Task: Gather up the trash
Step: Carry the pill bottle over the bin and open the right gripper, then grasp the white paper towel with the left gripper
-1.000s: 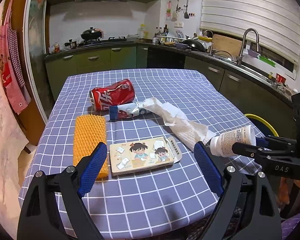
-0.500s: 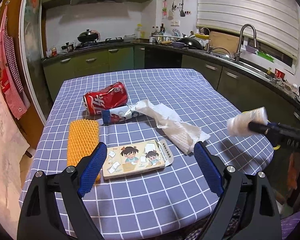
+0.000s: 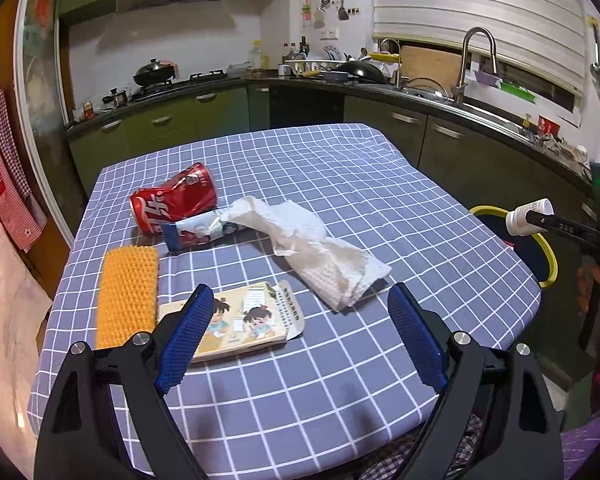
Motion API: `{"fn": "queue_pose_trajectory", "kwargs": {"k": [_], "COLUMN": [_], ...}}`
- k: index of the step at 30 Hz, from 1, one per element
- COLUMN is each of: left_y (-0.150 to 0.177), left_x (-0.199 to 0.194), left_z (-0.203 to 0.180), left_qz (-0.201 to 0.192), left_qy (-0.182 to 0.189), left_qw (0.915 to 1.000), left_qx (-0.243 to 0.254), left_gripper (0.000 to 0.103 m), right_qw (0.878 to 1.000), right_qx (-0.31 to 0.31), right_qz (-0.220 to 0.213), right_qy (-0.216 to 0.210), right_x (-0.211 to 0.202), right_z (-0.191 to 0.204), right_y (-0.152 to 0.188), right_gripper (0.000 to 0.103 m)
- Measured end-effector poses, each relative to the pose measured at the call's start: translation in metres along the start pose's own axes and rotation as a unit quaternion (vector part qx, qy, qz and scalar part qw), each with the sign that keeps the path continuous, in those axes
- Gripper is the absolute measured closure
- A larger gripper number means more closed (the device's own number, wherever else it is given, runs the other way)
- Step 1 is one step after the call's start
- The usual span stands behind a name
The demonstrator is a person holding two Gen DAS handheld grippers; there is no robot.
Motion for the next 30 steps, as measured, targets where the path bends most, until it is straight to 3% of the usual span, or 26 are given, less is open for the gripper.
{"fn": "queue_pose_trajectory", "kwargs": {"k": [2, 4, 8, 22, 30], "left_y": [0.001, 0.002, 0.005, -0.010, -0.005], "left_x": [0.003, 0.006, 0.015, 0.102, 0.144], "left_z": [-0.002, -0.005, -0.006, -0.010, -0.006], "left_qz": [0.004, 0.009, 0.020, 0.078, 0.119], "left_qy": [0.004, 0.008, 0.012, 0.049, 0.023], "left_qw": [1.0000, 0.9999, 0.9997, 0.9953, 0.9918], "left_qx": [-0.001, -0.001, -0.002, -0.030, -0.040], "left_gripper": [0.016, 0.016, 0.015, 0.014, 0.014], "right_qw": [1.000, 0.999, 0.998, 0.999, 0.998], "right_qx": [-0.001, 0.005, 0.013, 0.010, 0.024], "right_qz": [-0.001, -0.012, -0.048, -0.037, -0.027], "right_qy": [0.019, 0.034, 0.036, -0.027, -0.047], "right_x": [0.009, 0.011, -0.003, -0.004, 0.003], "right_z": [-0.012, -0.021, -0.021, 0.016, 0.022], "right_y": [0.002, 0.003, -0.002, 0.002, 0.006], "right_gripper": [0.056, 0.045, 0.039, 0.036, 0.036]}}
Point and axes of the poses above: each gripper's, at about its wrist camera, not at the fingertips, and x roughly the way its jaws point, z to its left, y to its underside, the point moved 4 cm from there along x, roughly the way its jaws point, and after that the axes turned 14 degrees about -z, right-handed, at the moved point
